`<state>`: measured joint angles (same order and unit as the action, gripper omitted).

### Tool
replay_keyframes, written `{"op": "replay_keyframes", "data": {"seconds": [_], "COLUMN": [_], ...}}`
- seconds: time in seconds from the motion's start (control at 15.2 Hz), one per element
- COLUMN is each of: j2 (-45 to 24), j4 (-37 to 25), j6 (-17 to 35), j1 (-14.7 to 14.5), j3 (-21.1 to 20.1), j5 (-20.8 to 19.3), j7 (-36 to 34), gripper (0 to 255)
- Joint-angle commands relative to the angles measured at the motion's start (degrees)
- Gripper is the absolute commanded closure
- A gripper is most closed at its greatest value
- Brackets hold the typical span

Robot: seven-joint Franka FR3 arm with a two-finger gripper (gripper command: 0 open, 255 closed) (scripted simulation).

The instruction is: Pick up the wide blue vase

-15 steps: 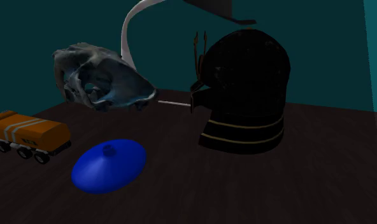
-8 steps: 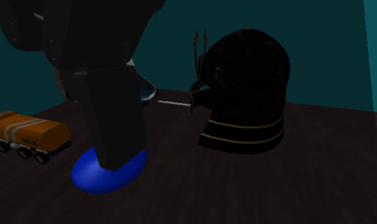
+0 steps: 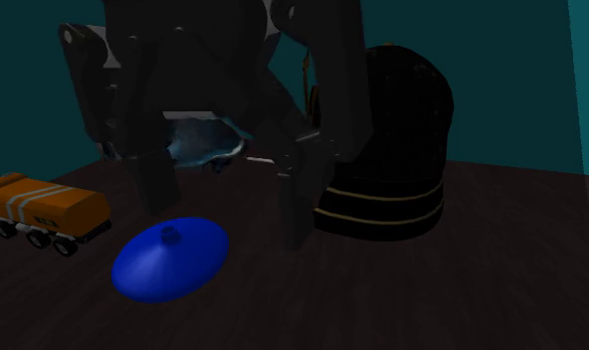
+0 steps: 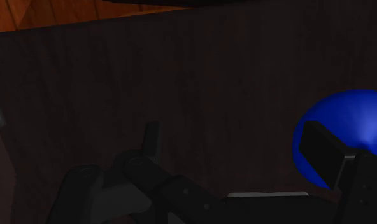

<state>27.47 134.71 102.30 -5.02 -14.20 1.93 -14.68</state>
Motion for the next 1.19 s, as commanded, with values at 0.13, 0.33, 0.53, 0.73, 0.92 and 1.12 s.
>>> {"op": "replay_keyframes", "data": {"seconds": [0.13,0.33,0.53,0.73,0.92,1.12], "j2": [-6.9,-12.4,-18.4,-24.7,-31.3,-36.7], "j4": [-2.9,-5.8,-9.4,-13.6,-18.5,-22.9], "j6": [4.3,7.0,9.3,11.1,12.2,12.5], "j1": [-0.8,-1.2,-1.8,-2.6,-3.9,-5.4], "j3": [-3.8,-6.5,-8.9,-10.9,-12.3,-12.9], "j5": [0.2,-0.6,-2.2,-4.7,-7.8,-10.5], "j7": [-4.8,-8.6,-12.6,-16.9,-21.1,-24.4], "gripper": [0,0,0,0,0,0]}}
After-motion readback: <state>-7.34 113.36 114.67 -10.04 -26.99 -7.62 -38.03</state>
